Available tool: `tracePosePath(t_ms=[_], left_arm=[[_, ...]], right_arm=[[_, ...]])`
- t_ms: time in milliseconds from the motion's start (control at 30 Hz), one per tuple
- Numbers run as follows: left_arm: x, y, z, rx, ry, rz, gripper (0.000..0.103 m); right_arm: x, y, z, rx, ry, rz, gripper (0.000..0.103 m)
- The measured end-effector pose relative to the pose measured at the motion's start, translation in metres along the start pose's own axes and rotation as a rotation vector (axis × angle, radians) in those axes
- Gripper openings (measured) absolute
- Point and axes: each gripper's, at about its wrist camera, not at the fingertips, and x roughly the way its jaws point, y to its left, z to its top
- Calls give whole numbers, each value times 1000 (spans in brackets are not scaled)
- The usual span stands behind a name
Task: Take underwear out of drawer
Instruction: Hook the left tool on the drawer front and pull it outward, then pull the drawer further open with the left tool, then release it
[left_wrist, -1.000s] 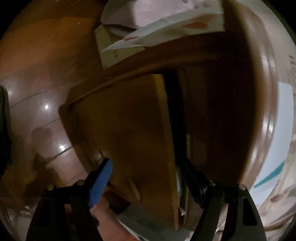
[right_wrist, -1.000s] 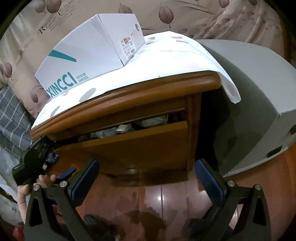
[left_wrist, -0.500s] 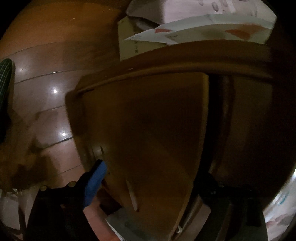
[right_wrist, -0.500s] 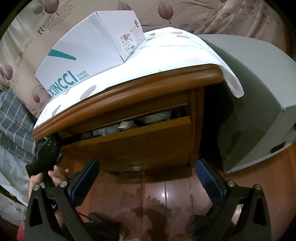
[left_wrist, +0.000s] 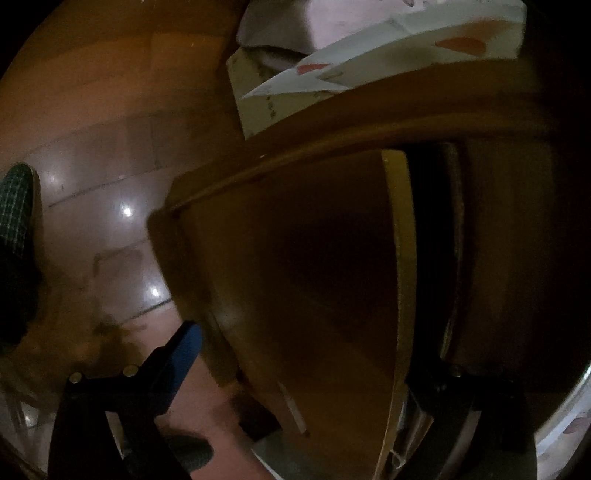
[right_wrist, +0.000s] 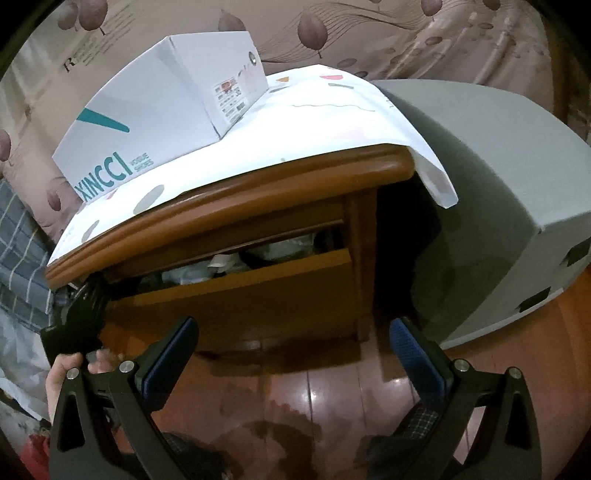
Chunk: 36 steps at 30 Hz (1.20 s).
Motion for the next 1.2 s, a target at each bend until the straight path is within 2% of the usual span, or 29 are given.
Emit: tracePosePath(t_ms=[67,200,500,700,733,1200], left_arm=[[-4,3,-3,19,5,8,103],[-25,4,-8,122,-11,71,103],[-53,24,-18,200,51,152,103],[-56,36,-19,244,61,195,103],[-47,39,-25,247,66,199,103],[-73,45,-32,349,98,284,103]], right_arm=[[0,0,1,0,1,-3,102],[0,0,2,-5,-2,-12,102],[-2,-5,4,14,-16,-32,102],[-1,-11,6,31,-13,-40,102],[-2,-12,6,35,-15,-41,102],[6,-15,7,58,13,-47,102]])
